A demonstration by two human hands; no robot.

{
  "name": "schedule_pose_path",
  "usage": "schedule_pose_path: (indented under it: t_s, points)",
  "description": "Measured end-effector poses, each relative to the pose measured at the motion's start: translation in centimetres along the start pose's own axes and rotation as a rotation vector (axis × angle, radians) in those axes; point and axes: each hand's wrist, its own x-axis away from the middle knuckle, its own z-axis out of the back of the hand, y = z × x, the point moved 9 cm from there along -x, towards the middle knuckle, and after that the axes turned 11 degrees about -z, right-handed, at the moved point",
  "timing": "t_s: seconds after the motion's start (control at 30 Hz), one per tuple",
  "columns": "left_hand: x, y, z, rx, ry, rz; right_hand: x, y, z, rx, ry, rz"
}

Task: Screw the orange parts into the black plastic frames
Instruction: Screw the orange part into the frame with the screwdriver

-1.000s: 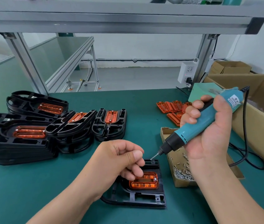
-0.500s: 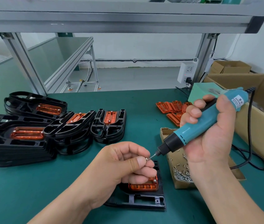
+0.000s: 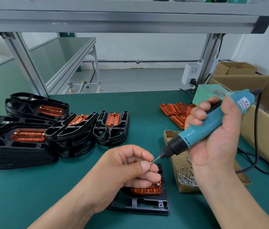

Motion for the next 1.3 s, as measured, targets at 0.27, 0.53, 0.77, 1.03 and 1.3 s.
schedule_pose_path:
  t_s: [0.27, 0.53, 0.77, 1.03, 1.3]
  points:
    - [0.0, 0.0, 0.1, -0.028, 0.001, -0.009, 0.0, 0.1, 0.1, 0.022, 0.014, 0.002]
    - [-0.2, 0.1, 0.6, -0.178, 0.019, -0.091, -0.1, 0.3, 0.3, 0.049, 0.029, 0.000]
    - [-0.2, 0.5, 1.0, -0.353, 0.031, -0.167, -0.2, 0.8, 0.0, 0.066, 0.006, -0.021]
    - [0.1, 1.5, 1.1, -0.691, -0.020, -0.256, -0.3, 1.3, -0.3, 0.107, -0.042, -0.036]
    - [0.3, 4.7, 4.7, -1.203, -0.002, -0.279, 0.3, 3.0, -1.2, 0.170, -0.094, -0.063]
